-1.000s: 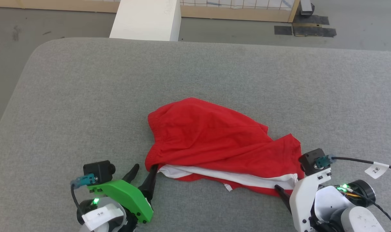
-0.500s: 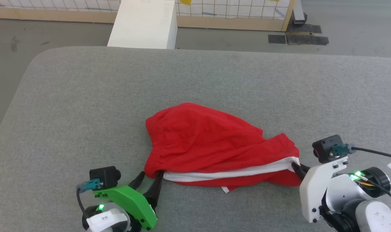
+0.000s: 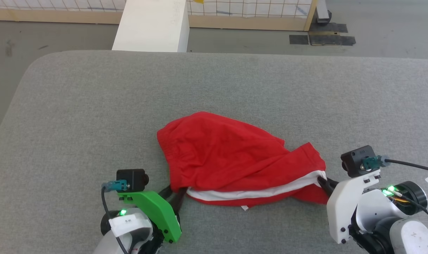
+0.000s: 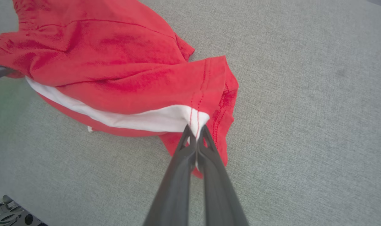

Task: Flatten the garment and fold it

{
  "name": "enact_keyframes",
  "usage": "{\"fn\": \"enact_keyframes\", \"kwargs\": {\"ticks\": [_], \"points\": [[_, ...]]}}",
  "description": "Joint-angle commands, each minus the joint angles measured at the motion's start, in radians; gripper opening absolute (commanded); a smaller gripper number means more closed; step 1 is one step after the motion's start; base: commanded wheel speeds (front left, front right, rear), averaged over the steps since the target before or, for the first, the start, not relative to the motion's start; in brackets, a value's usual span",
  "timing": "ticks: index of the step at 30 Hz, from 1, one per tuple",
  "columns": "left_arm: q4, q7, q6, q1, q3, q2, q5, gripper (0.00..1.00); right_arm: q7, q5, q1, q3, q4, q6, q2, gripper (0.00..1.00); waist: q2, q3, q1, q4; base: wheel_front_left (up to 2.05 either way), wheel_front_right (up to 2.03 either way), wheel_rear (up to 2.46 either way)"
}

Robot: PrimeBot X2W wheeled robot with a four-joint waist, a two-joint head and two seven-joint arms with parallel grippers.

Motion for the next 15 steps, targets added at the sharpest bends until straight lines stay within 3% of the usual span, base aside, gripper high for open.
{"fn": "enact_keyframes", "kwargs": {"ticks": [1, 8, 15], "points": [[0.005, -0.003, -0.009, -0.012, 0.004, 0.007, -0.010, 0.00, 0.001, 0.000, 0.002, 0.000, 0.002, -0.002, 0.002, 0.00, 0.0000, 0.003, 0.0000, -0.003, 0.00, 0.00, 0.00], [-0.028, 0.038, -0.004, -0.003, 0.012, 0.032, -0.032, 0.00, -0.004, 0.000, -0.002, -0.015, 0.013, -0.002, 0.002, 0.00, 0.0000, -0.010, 0.0000, 0.002, 0.00, 0.00, 0.00], [-0.155, 0.123, -0.001, -0.048, 0.023, 0.071, -0.060, 0.00, 0.001, 0.026, -0.032, -0.042, 0.001, -0.002, -0.001, 0.00, 0.0000, -0.044, 0.0000, 0.021, 0.00, 0.00, 0.00]]}}
